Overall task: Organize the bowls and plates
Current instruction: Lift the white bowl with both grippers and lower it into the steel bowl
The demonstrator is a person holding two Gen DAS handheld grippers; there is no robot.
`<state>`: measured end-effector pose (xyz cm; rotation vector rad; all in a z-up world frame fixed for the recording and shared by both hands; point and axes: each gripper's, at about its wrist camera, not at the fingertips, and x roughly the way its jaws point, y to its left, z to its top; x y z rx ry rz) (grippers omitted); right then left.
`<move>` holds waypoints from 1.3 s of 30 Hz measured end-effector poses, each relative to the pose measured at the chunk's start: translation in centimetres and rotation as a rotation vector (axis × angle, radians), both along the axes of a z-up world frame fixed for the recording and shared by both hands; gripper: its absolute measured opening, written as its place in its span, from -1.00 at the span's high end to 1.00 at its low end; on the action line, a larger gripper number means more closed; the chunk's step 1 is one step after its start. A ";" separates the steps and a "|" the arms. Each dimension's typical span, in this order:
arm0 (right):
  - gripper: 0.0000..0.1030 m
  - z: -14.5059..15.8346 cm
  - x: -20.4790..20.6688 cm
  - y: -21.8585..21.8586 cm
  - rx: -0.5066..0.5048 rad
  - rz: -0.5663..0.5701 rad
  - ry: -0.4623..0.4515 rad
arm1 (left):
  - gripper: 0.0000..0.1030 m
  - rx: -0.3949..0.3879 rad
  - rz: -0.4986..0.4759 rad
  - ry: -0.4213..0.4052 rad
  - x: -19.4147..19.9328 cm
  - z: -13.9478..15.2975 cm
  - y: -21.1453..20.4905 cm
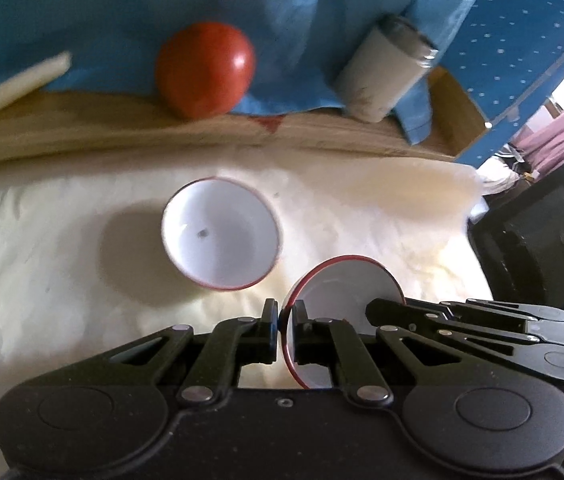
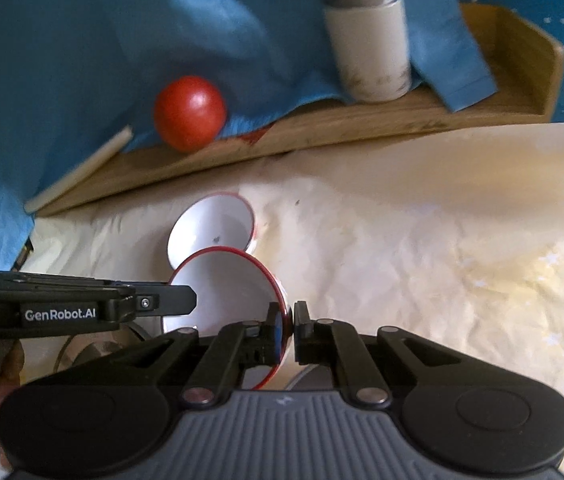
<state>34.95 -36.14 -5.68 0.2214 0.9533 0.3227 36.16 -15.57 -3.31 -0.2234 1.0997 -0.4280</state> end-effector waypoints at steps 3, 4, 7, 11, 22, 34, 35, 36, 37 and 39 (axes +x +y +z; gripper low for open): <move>0.88 0.6 -0.8 -1.8 0.013 -0.035 -0.010 | 0.88 -0.008 -0.033 -0.015 -0.1 0.9 -1.5; 0.87 0.8 -0.9 -2.3 0.014 -0.046 -0.011 | 0.88 -0.009 -0.046 -0.018 -0.1 1.0 -2.0; 0.87 0.9 -1.6 -3.8 0.019 -0.081 -0.003 | 0.88 -0.012 -0.093 -0.020 -0.3 1.4 -3.8; 0.87 0.8 -2.8 -5.8 0.025 -0.125 0.022 | 0.88 -0.020 -0.154 -0.003 -0.8 1.3 -5.9; 0.87 -0.8 -5.5 -9.0 0.042 -0.191 0.105 | 0.88 -0.007 -0.269 0.072 -2.2 0.0 -9.5; 0.85 -2.0 -5.2 -9.0 0.077 -0.160 0.177 | 0.88 0.057 -0.265 0.133 -2.3 -1.4 -10.2; 0.85 -2.2 -5.1 -9.0 0.080 -0.155 0.184 | 0.88 0.063 -0.263 0.136 -2.3 -1.4 -10.2; 0.85 -2.3 -5.0 -8.9 0.083 -0.149 0.189 | 0.88 0.070 -0.260 0.140 -2.3 -1.5 -10.1; 0.85 -2.4 -4.8 -8.8 0.086 -0.145 0.193 | 0.88 0.074 -0.256 0.143 -2.3 -1.6 -10.0; 0.85 -2.6 -4.6 -8.6 0.089 -0.137 0.200 | 0.88 0.082 -0.247 0.150 -2.4 -1.6 -9.9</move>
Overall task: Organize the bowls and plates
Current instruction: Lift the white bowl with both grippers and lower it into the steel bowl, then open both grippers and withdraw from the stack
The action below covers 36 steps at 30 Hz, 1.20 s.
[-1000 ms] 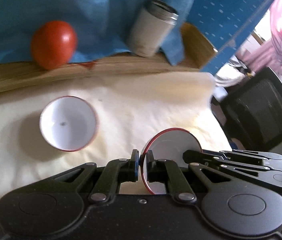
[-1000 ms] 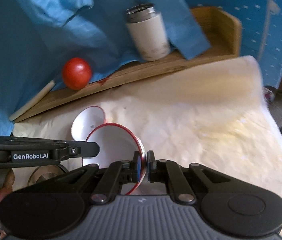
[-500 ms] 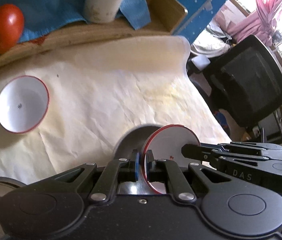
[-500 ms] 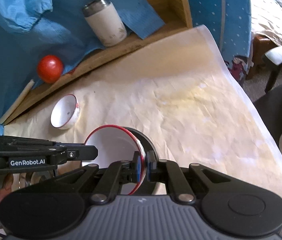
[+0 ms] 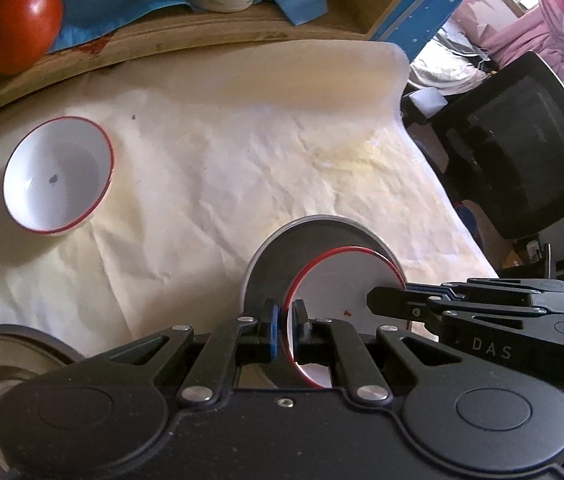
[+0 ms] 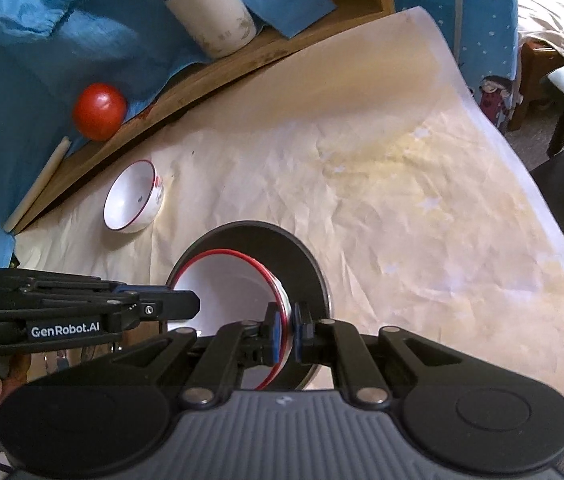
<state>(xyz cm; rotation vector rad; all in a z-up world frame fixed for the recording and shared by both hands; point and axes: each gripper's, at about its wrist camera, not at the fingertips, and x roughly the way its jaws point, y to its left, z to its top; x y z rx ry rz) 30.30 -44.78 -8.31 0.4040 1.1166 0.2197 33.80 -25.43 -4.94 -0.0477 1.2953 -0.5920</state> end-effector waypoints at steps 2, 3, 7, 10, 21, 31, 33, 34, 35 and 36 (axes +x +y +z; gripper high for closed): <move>0.85 -0.2 0.2 0.1 0.005 0.005 0.007 | 0.88 0.007 0.005 0.003 -0.1 0.0 0.1; 0.85 -0.3 0.2 0.1 0.007 0.006 0.011 | 0.88 0.010 0.007 0.006 -0.1 -0.1 0.1; 0.83 -0.6 0.5 0.1 0.016 0.007 0.020 | 0.87 0.020 0.015 0.017 -0.1 -0.4 0.1; 0.83 -0.9 0.6 0.1 0.027 0.006 0.029 | 0.86 0.026 0.020 0.020 -0.1 -0.5 0.1; 0.77 -1.0 0.7 -0.2 0.040 -0.014 0.030 | 0.76 0.039 0.012 0.027 0.2 -0.7 -0.5; 0.68 -0.5 0.9 -0.3 0.021 -0.028 0.010 | 0.67 0.029 0.025 0.020 0.4 -0.5 -0.2; 0.67 -0.4 0.9 -0.3 0.021 -0.030 0.005 | 0.67 0.028 0.025 0.018 0.3 -0.5 -0.2; 0.67 -0.3 0.9 -0.3 0.018 -0.030 0.002 | 0.67 0.028 0.024 0.015 0.4 -0.4 -0.2; 0.67 -0.3 0.9 -0.3 0.017 -0.031 -0.002 | 0.67 0.027 0.024 0.013 0.4 -0.3 -0.1; 0.67 -0.1 0.8 -0.3 0.017 -0.032 -0.008 | 0.66 0.027 0.022 0.010 0.5 -0.2 -0.1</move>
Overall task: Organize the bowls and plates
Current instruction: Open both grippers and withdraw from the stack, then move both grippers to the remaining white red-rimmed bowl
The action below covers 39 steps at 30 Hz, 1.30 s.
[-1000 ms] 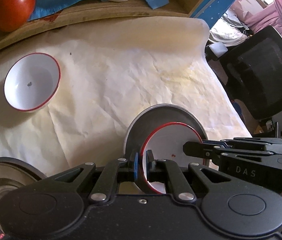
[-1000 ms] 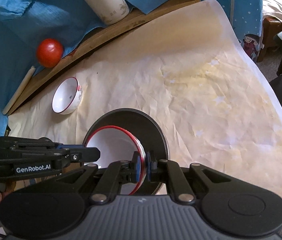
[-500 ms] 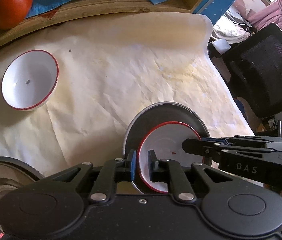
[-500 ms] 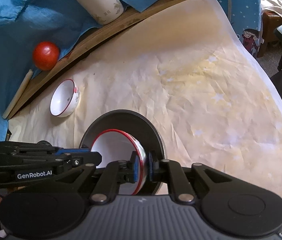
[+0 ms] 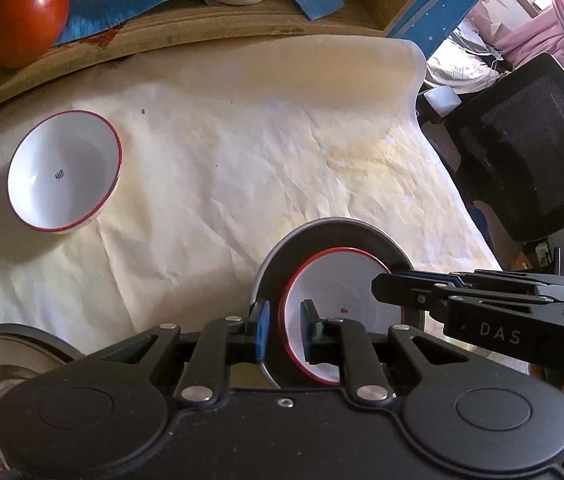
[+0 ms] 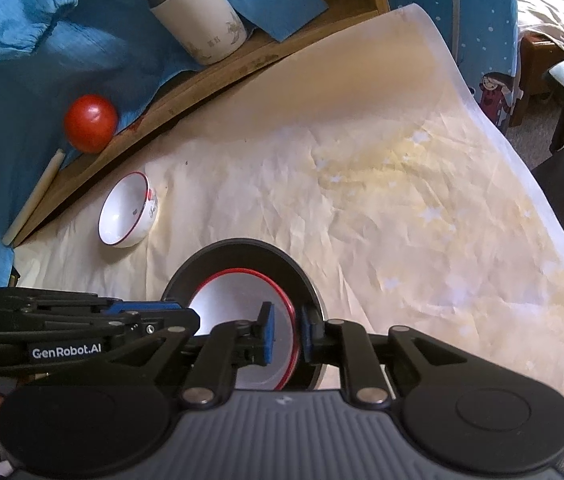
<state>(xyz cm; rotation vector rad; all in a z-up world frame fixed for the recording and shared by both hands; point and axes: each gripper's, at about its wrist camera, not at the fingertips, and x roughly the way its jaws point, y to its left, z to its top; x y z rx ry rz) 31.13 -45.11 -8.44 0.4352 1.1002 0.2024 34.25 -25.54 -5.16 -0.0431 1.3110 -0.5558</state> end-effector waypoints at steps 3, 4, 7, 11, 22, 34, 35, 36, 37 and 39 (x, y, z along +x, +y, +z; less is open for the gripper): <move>0.67 0.5 -0.2 -0.1 -0.001 -0.003 -0.019 | 0.62 -0.003 -0.005 -0.011 0.0 0.4 0.0; 0.64 0.7 -0.3 -0.2 0.002 -0.003 -0.025 | 0.62 -0.005 -0.007 -0.014 0.1 0.5 0.0; 0.55 1.2 -0.5 -0.4 0.004 -0.006 -0.049 | 0.55 -0.007 -0.018 -0.034 0.1 1.2 0.1; 0.12 2.1 -0.9 -1.0 -0.006 -0.032 -0.094 | 0.18 -0.004 -0.011 -0.076 0.2 2.5 0.3; -0.57 3.3 -1.1 -2.6 0.034 -0.057 -0.245 | -0.92 -0.025 0.186 -0.309 1.5 7.2 1.7; -0.99 4.4 2.2 -4.0 0.113 0.060 -0.428 | -0.98 0.102 0.420 -0.531 0.4 10.0 1.8; -0.99 4.5 2.4 -3.8 0.108 0.081 -0.439 | -0.98 0.103 0.441 -0.530 0.3 10.0 2.0; -1.00 4.7 2.6 -3.5 0.103 0.100 -0.450 | -0.98 0.101 0.459 -0.528 0.2 9.9 2.1; -1.00 4.8 2.8 -3.1 0.098 0.120 -0.461 | -0.98 0.105 0.476 -0.529 -0.1 9.8 2.3; -1.00 5.0 3.1 -2.4 0.086 0.158 -0.479 | -0.98 0.128 0.514 -0.541 -0.5 9.6 2.5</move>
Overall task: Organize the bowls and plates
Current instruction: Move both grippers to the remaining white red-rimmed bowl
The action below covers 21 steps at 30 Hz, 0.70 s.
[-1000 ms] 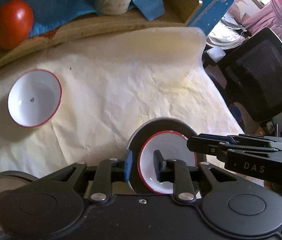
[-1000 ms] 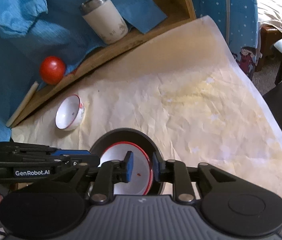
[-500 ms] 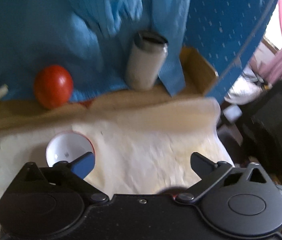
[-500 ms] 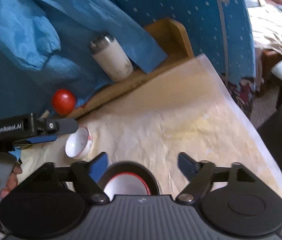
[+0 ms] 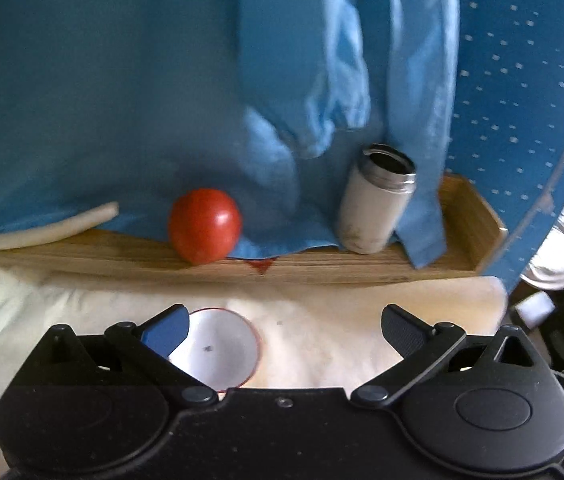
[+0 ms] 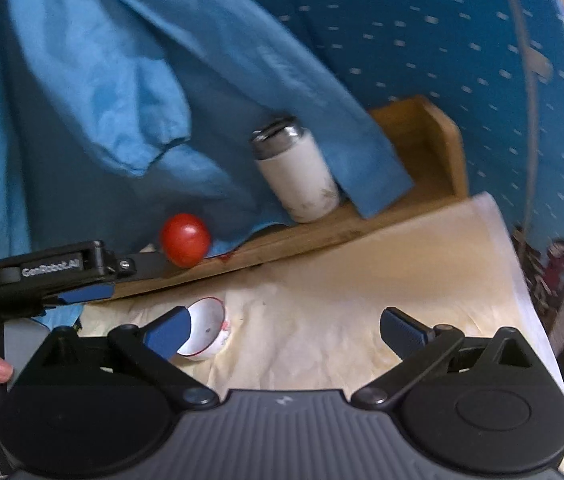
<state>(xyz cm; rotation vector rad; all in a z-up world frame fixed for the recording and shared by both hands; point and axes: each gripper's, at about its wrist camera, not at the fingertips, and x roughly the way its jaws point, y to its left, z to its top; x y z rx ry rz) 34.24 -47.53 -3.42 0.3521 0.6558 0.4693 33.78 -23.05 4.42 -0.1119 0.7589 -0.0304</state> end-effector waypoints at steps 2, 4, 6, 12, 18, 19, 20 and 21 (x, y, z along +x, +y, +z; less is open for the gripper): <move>-1.00 0.2 0.3 1.0 -0.036 0.020 -0.030 | -0.98 0.017 0.042 -0.021 -0.3 -0.1 0.4; -1.00 0.4 0.4 2.1 -0.083 0.039 -0.077 | -0.98 0.026 0.077 -0.021 -0.4 -0.3 1.0; -1.00 0.5 0.5 3.1 -0.106 0.066 -0.107 | -0.98 0.018 0.120 -0.019 -0.4 -0.3 1.9; -1.00 0.7 0.8 5.3 -0.083 0.160 -0.112 | -0.98 -0.002 0.245 0.011 -0.8 -0.8 4.7; -1.00 0.6 0.9 7.6 -0.094 0.220 -0.113 | -0.98 0.041 0.275 0.004 -1.3 -0.9 6.3; -1.00 0.6 0.9 7.9 -0.102 0.228 -0.111 | -0.98 0.044 0.278 0.005 -1.4 -1.1 6.6; -1.00 0.5 0.9 8.3 -0.112 0.237 -0.108 | -0.98 0.043 0.282 0.007 -1.4 -1.2 7.0; -1.00 0.5 0.9 8.6 -0.122 0.242 -0.105 | -0.98 0.037 0.284 0.011 -1.5 -1.4 7.4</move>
